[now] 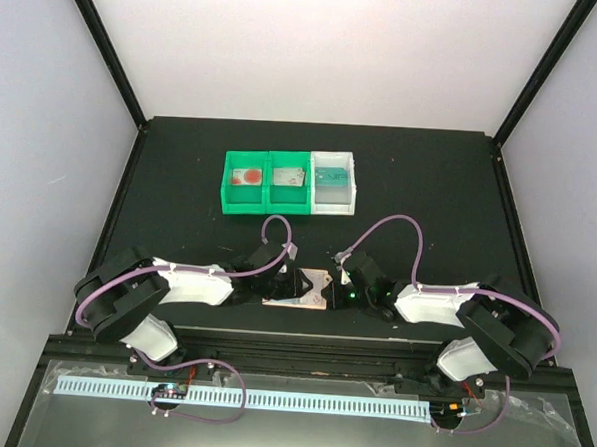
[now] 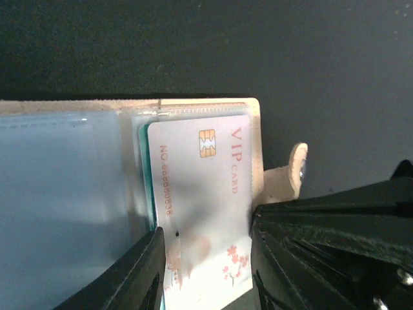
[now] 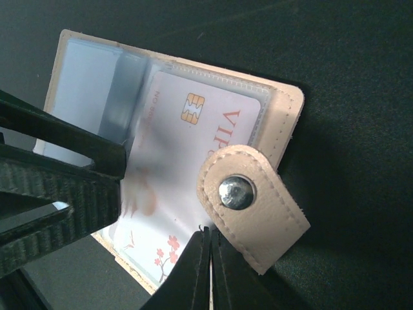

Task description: Take the credit cards out of the card holder

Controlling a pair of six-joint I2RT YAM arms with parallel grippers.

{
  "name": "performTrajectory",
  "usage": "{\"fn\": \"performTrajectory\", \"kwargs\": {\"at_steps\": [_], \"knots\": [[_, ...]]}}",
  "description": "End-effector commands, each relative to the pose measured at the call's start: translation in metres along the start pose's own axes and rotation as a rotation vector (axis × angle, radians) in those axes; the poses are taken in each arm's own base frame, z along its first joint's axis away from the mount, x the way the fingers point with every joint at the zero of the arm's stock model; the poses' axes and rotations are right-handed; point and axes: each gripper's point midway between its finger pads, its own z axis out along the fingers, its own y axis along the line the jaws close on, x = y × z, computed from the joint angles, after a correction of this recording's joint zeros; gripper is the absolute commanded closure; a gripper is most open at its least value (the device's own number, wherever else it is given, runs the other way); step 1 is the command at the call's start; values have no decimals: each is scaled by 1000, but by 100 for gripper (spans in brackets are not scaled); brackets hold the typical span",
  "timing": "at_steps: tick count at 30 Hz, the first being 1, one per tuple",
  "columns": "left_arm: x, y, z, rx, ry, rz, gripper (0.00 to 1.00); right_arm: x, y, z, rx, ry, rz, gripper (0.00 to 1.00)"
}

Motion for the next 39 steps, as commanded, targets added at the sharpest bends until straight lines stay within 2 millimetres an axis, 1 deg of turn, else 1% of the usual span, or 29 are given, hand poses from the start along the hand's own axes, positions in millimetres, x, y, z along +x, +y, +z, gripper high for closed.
{"fn": "performTrajectory", "kwargs": {"at_steps": [1,3,6,9,13,16,20,24,28,31,35,39], "knots": [[-6,-49,-18,214,-33,-1,62,21,-19,2,60,52,8,97],[-9,-57,-25,249,-50,6,62,21,-19,2,62,51,10,97],[-11,-64,-32,278,-61,10,62,20,-19,2,62,49,9,97],[-11,-65,-37,280,-71,10,62,20,-20,2,64,47,9,98],[-14,-38,-35,144,-100,6,62,13,-14,-3,52,27,9,98],[-17,-22,-36,78,-113,11,62,2,1,-12,8,-2,1,97],[-17,-10,-34,51,-103,6,62,-11,13,-20,-11,-31,0,92],[-16,-1,-29,32,-89,7,62,-14,17,-18,-26,-34,12,89],[-10,7,-21,43,-59,-6,62,-11,18,-7,-43,-5,26,88],[-7,14,-15,40,-50,-11,62,-6,15,4,-35,28,34,87],[0,26,-8,23,-27,-24,62,4,5,15,-7,73,41,88],[6,31,-5,37,-12,-41,62,12,-2,20,6,92,48,90]]}}
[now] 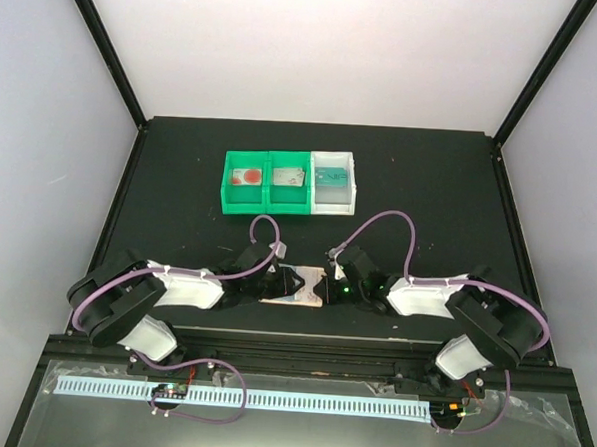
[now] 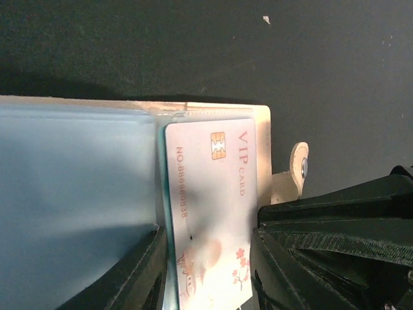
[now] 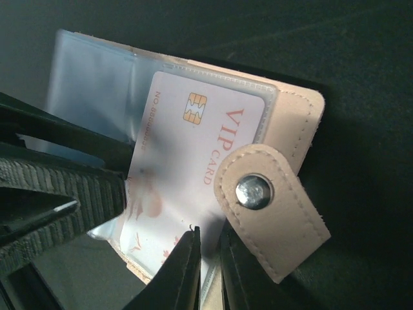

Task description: Take the credit cards out of the card holder

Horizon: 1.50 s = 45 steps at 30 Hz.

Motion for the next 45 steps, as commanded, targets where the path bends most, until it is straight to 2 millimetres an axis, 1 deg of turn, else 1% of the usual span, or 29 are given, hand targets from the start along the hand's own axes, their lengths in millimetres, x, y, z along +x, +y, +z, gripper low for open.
{"fn": "performTrajectory", "kwargs": {"at_steps": [1,3,7,12,15,21,24,26,27,33,39,42,45], "knots": [[15,12,5,5,49,-10,62,19,-15,11,36,59,20,91],[15,8,4,30,49,-11,63,21,-17,12,38,64,23,91],[13,-3,4,82,51,-15,72,21,-18,13,41,66,23,92],[14,-5,5,90,61,-18,78,21,-18,12,42,62,21,92],[14,-8,5,108,63,-16,80,22,-19,12,42,64,20,92],[12,-23,2,177,66,-9,85,24,-20,12,37,65,17,92],[12,-27,2,194,67,-13,91,24,-20,11,37,63,16,93],[12,-29,1,207,66,-19,97,25,-20,11,37,64,15,93],[12,-30,0,214,65,-20,98,25,-21,11,39,64,16,92],[11,-28,-1,200,64,-19,99,25,-26,9,64,54,24,92],[10,-17,-7,172,54,-28,99,27,-31,9,83,57,24,93],[9,-16,-11,167,45,-20,98,27,-32,8,89,54,20,93],[7,-20,-13,179,42,-14,98,26,-34,6,95,47,20,93]]}}
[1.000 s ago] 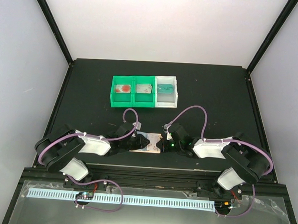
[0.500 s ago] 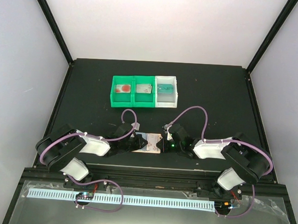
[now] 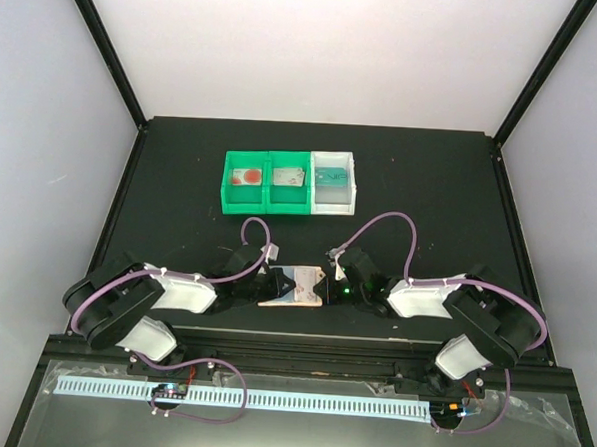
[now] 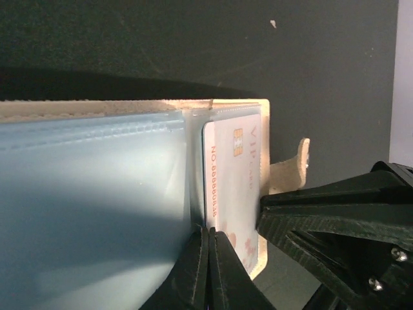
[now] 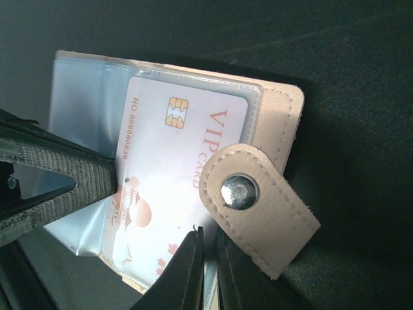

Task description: Take the credit cards out of the card holder

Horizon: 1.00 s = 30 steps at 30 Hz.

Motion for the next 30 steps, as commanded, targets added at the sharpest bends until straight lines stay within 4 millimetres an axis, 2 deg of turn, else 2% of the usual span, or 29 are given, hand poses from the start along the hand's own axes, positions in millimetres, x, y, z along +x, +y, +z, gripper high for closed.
{"fn": "performTrajectory", "kwargs": {"at_steps": [1,12,19,30], "knots": [[6,-28,-6,111,52,45,98,30,-34,1,118,79,27,93],[3,-12,-11,55,41,33,98,28,-40,0,135,77,24,93],[4,-12,-12,69,56,51,98,28,-41,-1,137,75,20,93],[2,2,-15,38,58,27,99,26,-41,-3,143,69,19,94]]}}
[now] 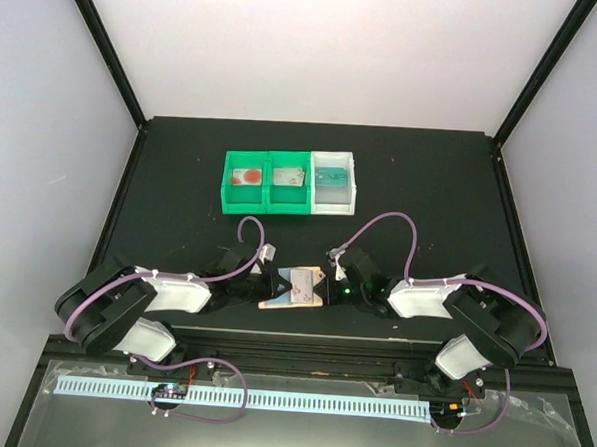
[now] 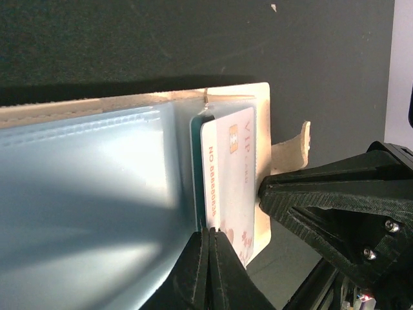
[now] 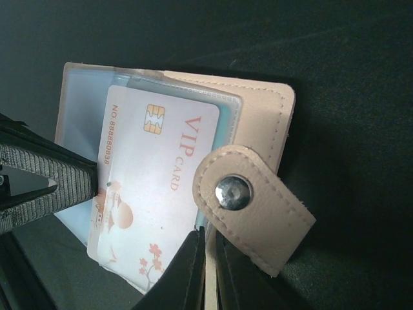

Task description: Take the credit cards out of the card holder

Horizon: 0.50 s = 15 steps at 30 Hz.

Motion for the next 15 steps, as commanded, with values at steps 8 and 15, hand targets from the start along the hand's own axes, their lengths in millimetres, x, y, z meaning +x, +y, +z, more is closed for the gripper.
{"fn": "performTrajectory", "kwargs": {"at_steps": [8,15], "knots": [[0,8,-4,2,23,-13,98,28,-39,-3,142,76,21,94],[-3,14,-8,-12,15,-12,98,27,-42,-4,160,73,20,94]]}}
